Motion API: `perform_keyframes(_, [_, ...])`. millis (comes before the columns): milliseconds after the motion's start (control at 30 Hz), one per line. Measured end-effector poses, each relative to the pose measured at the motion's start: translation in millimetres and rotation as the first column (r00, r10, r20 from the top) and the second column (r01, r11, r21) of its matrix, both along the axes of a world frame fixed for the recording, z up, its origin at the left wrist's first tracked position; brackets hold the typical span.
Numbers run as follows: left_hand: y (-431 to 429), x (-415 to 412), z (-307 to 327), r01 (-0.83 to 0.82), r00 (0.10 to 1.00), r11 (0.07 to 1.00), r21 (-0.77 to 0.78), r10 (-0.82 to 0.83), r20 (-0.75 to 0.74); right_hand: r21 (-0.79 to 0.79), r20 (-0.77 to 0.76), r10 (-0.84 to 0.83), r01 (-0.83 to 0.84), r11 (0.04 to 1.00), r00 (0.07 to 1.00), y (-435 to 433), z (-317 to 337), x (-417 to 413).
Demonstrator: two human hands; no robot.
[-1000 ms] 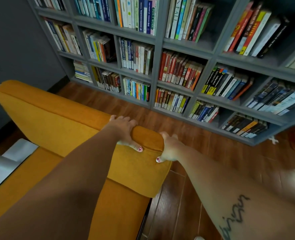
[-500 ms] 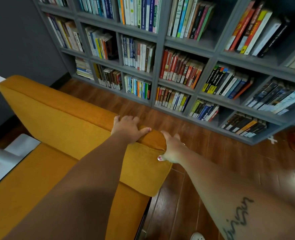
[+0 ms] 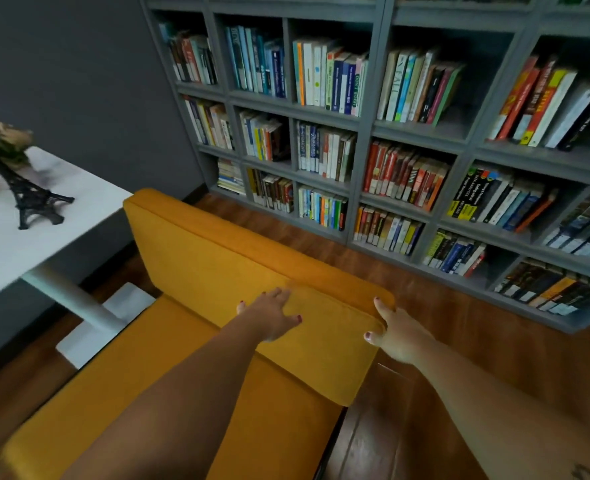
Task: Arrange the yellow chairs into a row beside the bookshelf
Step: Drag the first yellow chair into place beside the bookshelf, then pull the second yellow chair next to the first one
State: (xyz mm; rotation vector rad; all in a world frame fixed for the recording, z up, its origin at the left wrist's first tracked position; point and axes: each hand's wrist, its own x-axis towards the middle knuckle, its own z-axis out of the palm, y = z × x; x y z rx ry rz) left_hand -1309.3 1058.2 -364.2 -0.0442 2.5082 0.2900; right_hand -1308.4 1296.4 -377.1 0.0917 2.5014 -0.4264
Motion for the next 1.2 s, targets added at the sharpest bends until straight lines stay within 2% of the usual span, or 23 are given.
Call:
perform_keyframes(100, [-11.8, 32.4, 9.3, -0.069, 0.998, 0.998, -0.010, 0.069, -0.003, 0.016, 0.007, 0.031, -0.031, 0.999, 0.999, 2.8, 14.0, 11.0])
perform_keyframes(433, [3.3, 136.8, 54.3, -0.226, 0.968, 0.974, 0.025, 0.228, -0.102, -0.096, -0.063, 0.071, -0.077, 0.992, 0.995, 33.2, 65.1, 84.7])
perform_keyframes(633, [54.2, 198.6, 70.9, -0.197, 0.967, 0.980, 0.039, 0.201, -0.157, -0.113, -0.133, 0.030, -0.045, 0.993, 0.991, 89.0, 88.8, 151.8])
perform_keyframes(867, [121.2, 283.3, 79.5, -0.138, 0.975, 0.988, 0.072, 0.149, -0.168, -0.100, -0.156, -0.092, 0.077, 0.992, 0.983, 161.2, 97.3, 239.4])
perform_keyframes(1200, [166.0, 342.5, 86.7, -0.004, 0.980, 0.993, 0.119, 0.027, -0.199, -0.099, -0.210, -0.266, 0.251, 0.963, 0.941, 217.6, 106.8, 351.1])
